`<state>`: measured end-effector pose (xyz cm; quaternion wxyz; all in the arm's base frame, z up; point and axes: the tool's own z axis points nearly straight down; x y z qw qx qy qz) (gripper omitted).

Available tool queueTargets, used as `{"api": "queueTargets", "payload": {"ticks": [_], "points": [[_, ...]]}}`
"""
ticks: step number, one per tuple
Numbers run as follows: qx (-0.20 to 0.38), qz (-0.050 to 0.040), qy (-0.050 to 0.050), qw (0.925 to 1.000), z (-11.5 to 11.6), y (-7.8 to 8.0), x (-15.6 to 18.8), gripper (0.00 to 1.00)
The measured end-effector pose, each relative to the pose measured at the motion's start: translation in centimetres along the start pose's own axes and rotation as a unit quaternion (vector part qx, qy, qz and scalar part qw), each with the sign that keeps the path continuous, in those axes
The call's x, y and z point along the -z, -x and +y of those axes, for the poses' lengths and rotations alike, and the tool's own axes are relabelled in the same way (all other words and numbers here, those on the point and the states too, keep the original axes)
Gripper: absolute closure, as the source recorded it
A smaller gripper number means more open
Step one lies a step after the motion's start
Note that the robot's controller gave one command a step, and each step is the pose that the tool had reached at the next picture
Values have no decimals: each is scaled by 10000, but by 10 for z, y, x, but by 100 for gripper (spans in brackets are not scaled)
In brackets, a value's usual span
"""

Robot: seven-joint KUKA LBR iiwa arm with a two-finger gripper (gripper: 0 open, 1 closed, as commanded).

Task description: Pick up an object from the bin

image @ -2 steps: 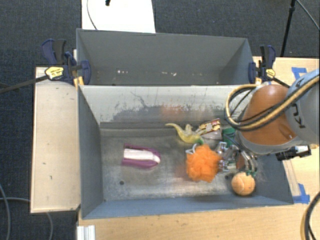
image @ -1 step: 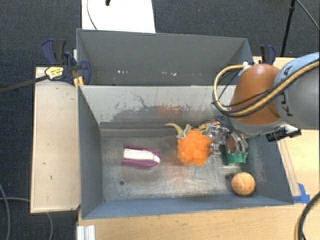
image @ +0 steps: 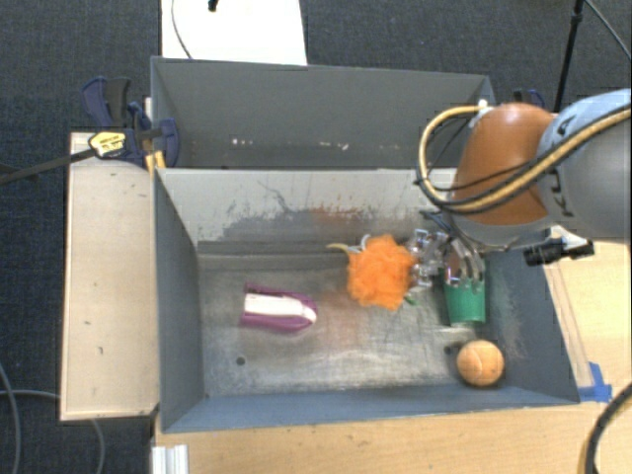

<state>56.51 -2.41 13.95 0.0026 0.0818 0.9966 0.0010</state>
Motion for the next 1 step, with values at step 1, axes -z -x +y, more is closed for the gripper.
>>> {"api": "queueTargets", "payload": {"ticks": [1], "points": [[160, 15, -15, 9999, -13, -11, 74, 100]]}}
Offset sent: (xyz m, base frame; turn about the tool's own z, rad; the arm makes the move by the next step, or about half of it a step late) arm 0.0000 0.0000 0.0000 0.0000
